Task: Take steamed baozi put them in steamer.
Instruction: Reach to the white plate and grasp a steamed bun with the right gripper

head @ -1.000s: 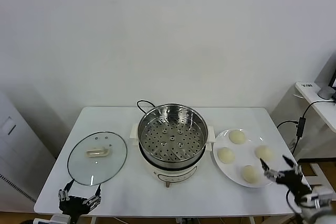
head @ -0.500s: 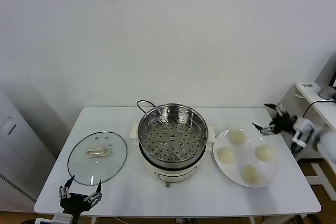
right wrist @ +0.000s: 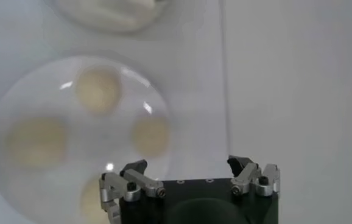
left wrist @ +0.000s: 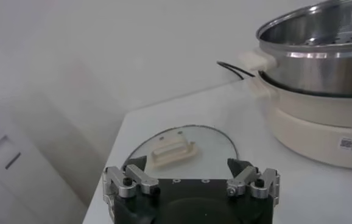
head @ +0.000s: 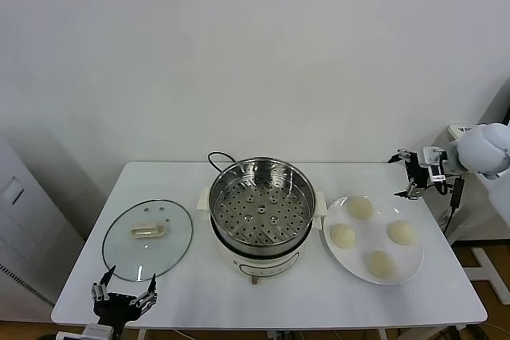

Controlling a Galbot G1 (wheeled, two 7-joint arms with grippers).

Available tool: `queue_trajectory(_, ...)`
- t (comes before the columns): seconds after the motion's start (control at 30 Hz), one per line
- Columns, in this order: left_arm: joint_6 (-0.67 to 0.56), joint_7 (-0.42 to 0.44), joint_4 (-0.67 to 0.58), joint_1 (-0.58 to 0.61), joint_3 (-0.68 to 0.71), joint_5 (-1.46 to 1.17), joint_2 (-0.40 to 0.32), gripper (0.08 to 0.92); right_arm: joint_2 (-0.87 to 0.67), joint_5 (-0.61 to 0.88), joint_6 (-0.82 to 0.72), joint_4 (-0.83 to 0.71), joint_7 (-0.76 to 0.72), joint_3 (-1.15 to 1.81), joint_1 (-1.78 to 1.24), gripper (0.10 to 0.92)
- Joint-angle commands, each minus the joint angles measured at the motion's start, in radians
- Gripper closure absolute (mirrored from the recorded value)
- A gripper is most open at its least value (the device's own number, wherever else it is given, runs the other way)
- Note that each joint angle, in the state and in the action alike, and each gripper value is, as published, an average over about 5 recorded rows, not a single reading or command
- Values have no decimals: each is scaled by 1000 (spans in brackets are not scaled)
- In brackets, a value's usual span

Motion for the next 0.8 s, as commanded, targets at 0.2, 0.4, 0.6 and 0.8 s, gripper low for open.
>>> queue_trajectory(0.2,0,-1,1,10,-2,4,-5,177,253,-211,58,-250,-18,23,-51,203)
queue_trajectory(0.4,1,0,4,11,-3,4,-6,177,290,-283,75,-293,20,58,-72,203)
queue_trajectory(0.6,0,-5,6,10,-5,2,-6,177,315,-316,89,-331,73,83,-74,203)
queue_trajectory(0.8,-4,-12,7,8,-1,1,-8,177,320,-310,89,-346,80,85,-71,203)
